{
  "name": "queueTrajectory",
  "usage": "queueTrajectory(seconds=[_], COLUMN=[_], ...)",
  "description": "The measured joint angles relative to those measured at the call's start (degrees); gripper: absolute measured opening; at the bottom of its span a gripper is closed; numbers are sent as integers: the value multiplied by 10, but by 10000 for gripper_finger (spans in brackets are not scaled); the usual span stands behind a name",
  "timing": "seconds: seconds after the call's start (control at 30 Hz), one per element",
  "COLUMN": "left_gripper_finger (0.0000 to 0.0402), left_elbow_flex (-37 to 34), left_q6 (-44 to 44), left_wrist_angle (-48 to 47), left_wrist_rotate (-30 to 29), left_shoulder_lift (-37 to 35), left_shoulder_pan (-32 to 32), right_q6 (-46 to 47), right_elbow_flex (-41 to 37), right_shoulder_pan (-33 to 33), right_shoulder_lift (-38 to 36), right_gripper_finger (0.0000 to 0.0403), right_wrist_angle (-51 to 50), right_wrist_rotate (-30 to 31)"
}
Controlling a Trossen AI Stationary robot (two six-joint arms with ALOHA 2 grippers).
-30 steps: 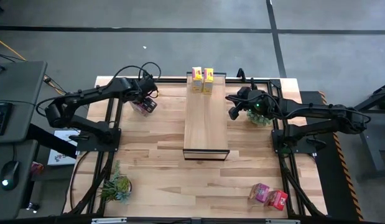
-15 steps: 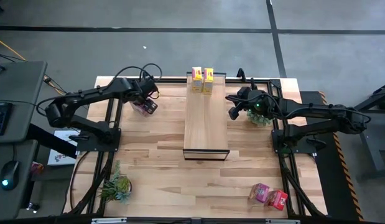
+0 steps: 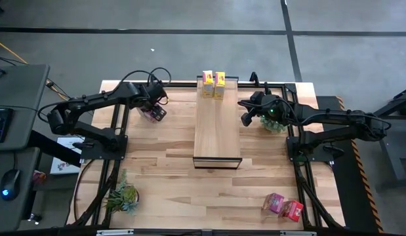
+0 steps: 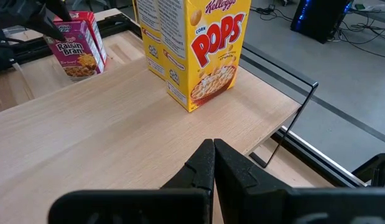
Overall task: Stack cereal on shelf
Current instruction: Put the top purple cereal box on the shelf
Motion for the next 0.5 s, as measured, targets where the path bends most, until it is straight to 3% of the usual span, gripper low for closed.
queueTrajectory(seconds=[0.5], left_gripper_finger=[250], left_elbow_flex=[0], left_q6=[5], left_wrist_angle=[-1], left_wrist_rotate=[-6], left_shoulder_lift=[30], left_shoulder_pan=[-6], right_q6=[0], right_elbow_flex=[0], right_shoulder_pan=[0], right_shoulder_lift=[0], right_gripper_finger=[0], right_wrist_angle=[0], right_wrist_rotate=[0])
